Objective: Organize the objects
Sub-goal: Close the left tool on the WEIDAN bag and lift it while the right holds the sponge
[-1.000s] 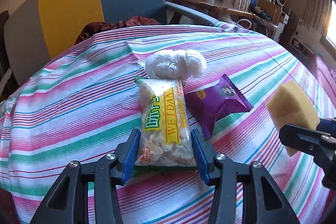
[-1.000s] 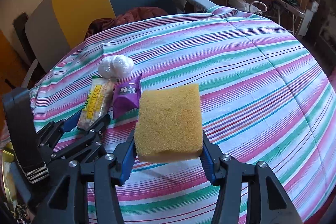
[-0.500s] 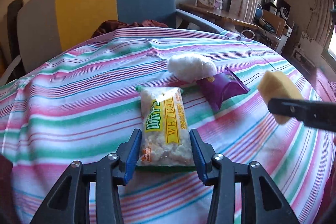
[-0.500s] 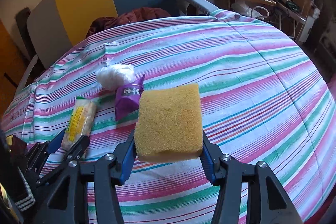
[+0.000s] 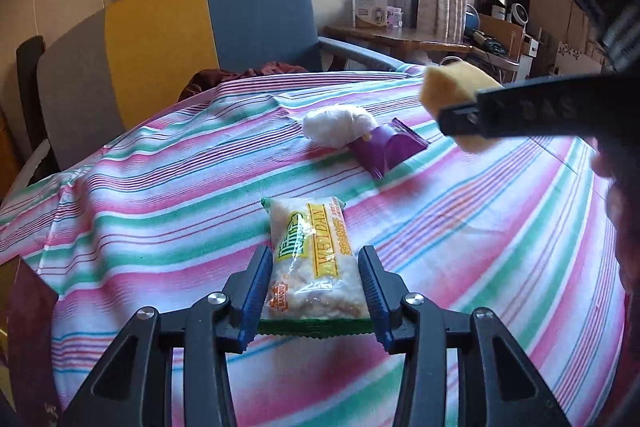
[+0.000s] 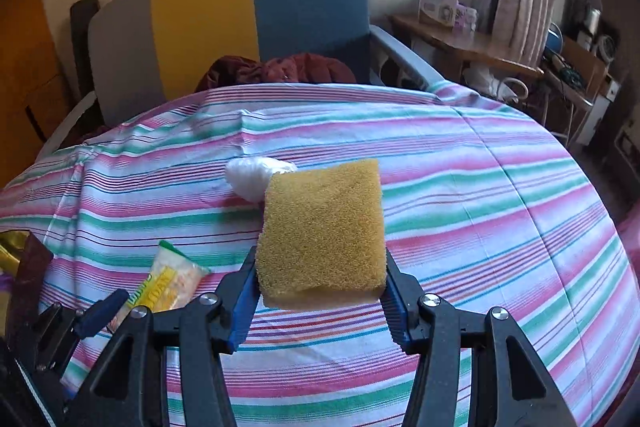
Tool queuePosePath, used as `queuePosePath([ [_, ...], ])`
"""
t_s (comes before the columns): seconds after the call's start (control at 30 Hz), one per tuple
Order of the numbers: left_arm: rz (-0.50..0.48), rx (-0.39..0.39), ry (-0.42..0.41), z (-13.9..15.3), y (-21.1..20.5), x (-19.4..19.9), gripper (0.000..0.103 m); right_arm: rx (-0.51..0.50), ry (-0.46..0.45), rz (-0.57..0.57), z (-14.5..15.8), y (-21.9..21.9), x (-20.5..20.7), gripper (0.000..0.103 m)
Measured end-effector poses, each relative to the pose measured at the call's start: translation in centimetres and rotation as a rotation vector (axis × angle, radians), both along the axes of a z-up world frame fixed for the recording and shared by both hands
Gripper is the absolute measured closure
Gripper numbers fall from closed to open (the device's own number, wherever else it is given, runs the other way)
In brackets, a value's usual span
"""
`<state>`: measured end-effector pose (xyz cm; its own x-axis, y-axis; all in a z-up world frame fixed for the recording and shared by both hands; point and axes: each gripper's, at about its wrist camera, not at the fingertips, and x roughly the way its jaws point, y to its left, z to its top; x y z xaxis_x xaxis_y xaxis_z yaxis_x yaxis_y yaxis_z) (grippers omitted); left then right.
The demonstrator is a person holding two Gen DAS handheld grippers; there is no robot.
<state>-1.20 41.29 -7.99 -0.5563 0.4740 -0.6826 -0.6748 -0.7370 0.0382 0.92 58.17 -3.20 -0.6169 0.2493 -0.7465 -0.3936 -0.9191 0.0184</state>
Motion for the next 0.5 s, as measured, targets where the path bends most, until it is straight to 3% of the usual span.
queuePosePath([
  [0.5, 0.016, 0.049, -0.035, 1.0, -6.0, 4.1, 0.064, 0.056, -0.006, 0.075, -0.4, -1.9, -0.4, 0.048],
])
